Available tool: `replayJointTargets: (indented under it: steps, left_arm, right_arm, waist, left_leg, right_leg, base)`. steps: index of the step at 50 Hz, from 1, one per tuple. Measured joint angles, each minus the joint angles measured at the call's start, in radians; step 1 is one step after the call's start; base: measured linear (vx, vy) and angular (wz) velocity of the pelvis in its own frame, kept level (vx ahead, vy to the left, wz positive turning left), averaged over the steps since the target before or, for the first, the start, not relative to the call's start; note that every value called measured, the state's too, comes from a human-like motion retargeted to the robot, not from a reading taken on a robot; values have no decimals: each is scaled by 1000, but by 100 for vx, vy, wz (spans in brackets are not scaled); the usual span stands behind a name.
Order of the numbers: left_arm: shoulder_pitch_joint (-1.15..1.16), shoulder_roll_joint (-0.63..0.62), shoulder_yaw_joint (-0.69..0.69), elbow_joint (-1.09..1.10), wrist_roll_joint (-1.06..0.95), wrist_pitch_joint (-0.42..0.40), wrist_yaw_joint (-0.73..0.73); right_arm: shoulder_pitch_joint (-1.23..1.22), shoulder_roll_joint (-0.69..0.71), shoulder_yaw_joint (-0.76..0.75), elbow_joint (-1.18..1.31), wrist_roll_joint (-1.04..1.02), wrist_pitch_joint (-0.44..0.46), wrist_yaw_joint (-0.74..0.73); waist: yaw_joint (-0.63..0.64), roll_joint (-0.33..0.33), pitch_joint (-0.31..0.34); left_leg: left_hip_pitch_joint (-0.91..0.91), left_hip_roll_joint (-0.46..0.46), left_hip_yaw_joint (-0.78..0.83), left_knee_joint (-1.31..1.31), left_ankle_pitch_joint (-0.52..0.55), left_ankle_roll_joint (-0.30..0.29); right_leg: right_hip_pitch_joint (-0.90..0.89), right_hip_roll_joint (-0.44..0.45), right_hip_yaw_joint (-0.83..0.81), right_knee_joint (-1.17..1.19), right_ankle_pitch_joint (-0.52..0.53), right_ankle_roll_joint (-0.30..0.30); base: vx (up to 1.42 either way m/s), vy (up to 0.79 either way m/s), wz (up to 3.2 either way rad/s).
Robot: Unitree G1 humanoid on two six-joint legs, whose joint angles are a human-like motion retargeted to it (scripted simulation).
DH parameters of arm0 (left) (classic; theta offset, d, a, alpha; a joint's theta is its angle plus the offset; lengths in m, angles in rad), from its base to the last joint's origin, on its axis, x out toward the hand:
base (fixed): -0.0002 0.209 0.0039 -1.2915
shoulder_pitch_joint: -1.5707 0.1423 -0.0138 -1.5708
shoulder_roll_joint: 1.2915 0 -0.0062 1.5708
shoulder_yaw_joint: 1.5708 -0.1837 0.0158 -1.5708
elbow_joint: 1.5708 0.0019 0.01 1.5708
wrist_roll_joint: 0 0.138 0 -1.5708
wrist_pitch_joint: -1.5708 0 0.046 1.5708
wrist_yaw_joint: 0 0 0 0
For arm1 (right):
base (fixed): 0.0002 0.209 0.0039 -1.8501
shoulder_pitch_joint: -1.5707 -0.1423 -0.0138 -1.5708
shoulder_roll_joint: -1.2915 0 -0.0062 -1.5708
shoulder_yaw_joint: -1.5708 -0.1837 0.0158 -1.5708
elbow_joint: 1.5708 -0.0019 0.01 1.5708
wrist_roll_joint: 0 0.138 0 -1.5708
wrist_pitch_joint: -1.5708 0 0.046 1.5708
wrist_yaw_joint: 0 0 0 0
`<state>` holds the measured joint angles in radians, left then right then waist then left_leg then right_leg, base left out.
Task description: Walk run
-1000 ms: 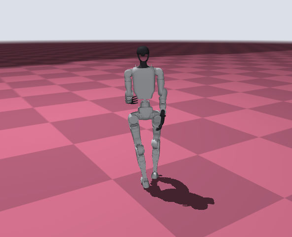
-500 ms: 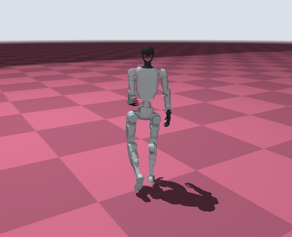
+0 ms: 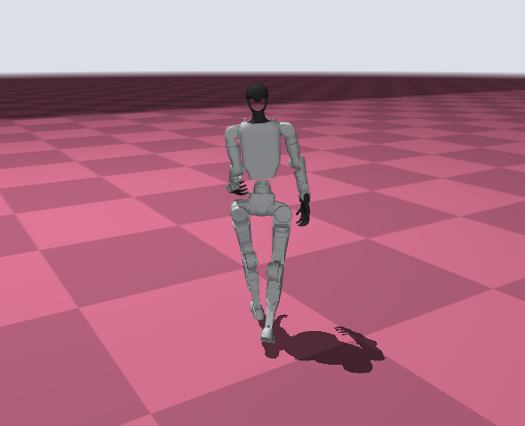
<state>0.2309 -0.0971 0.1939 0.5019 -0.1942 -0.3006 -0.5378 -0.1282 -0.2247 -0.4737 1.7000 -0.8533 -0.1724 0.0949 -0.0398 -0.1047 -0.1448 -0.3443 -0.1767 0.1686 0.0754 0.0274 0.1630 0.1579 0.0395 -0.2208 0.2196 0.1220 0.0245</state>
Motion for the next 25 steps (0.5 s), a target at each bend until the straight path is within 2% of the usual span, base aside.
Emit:
replayJointTargets:
  steps: [3, 5, 9, 13, 15, 18, 20, 25]
  left_arm:
    - [-4, 24, 6, 16, -25, 6, 13]
    - [-9, 40, -6, 11, -35, 5, 27]
    - [-52, 63, -23, -4, -35, 9, 54]
    - [-100, 82, -46, -30, -32, -2, 79]
    - [-117, 86, -53, -44, -37, -6, 83]
    - [-144, 87, -55, -52, -56, -2, 80]
    - [-156, 87, -57, -55, -69, 1, 79]
    - [-156, 80, -53, -56, -89, -3, 74]
  right_arm:
    - [131, 42, -8, 0, -44, 129, -10]
    - [202, 58, -9, 0, -33, 152, 5]
    - [292, 83, -46, 0, -5, 153, 83]
    - [352, 110, -106, 0, 22, 99, 76]
    - [377, 121, -118, 0, 55, 85, 60]
    - [398, 139, -126, 0, 101, 115, 61]
    - [402, 147, -124, 0, 113, 141, 85]
    - [367, 137, -93, 0, 54, 141, 158]
  waist:
    - [-26, 32, -13]
    - [-28, 70, -9]
    - [-44, 120, -1]
    - [-125, 150, 15]
    - [-159, 146, 22]
    - [-199, 118, 34]
    - [-222, 104, 43]
    - [-252, 106, 51]
  left_leg:
    - [29, 36, -30, 53, -64, 23]
    - [82, 63, -46, 50, -104, 32]
    - [164, 82, -76, 27, -151, 26]
    - [233, 59, -165, -3, -179, 31]
    - [266, 31, -199, -13, -196, 37]
    - [323, -17, -222, -16, -228, 43]
    - [368, -38, -240, -17, -252, 42]
    - [460, -26, -247, -16, -291, 27]
  right_leg:
    - [-81, 25, 52, 225, 253, 66]
    - [-148, 35, 16, 389, 381, 70]
    - [-306, 28, -2, 550, 195, 42]
    - [-453, -17, -10, 506, 1, 40]
    - [-501, -77, -32, 395, -31, 64]
    - [-550, -171, -63, 174, -25, 72]
    - [-576, -211, -75, 35, -59, 73]
    - [-650, -208, -14, -214, -116, 88]
  base:
    - [91, -7, 7]
    - [92, -7, -12]
    - [73, -6, 16]
    - [60, -10, 104]
    - [64, -17, 96]
    - [63, -21, 79]
    - [75, -29, 80]
    - [71, -33, 55]
